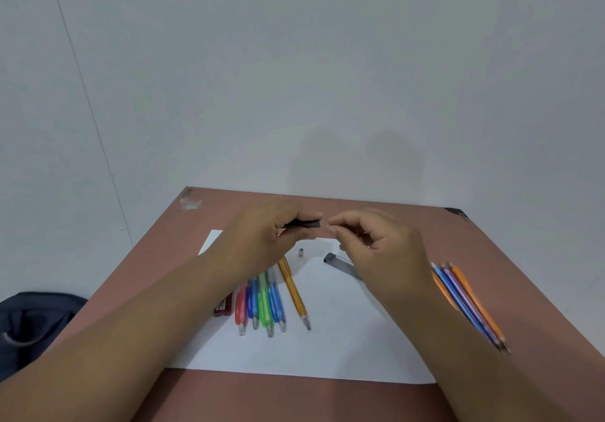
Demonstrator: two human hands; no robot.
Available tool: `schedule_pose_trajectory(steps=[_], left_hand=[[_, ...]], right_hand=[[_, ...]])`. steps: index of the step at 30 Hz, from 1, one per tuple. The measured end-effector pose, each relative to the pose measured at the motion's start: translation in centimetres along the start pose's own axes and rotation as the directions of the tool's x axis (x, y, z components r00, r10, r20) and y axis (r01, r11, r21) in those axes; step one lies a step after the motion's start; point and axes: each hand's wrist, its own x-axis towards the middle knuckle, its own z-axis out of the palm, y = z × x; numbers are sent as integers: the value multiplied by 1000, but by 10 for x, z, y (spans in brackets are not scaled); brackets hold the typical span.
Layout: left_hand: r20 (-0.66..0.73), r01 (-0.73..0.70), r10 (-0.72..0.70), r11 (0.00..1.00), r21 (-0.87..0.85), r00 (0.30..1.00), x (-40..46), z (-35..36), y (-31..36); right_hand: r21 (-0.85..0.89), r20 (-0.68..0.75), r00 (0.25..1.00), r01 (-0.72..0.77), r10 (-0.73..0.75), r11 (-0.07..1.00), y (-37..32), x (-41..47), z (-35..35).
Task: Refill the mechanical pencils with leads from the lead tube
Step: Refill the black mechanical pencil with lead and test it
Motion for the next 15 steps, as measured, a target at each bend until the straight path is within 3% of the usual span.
schedule_pose_trajectory(steps=[15], left_hand=[[-47,-103,104,995,4,994,1,2,2]], right_hand=[[130,28,995,-103,101,986,-4,0,1]])
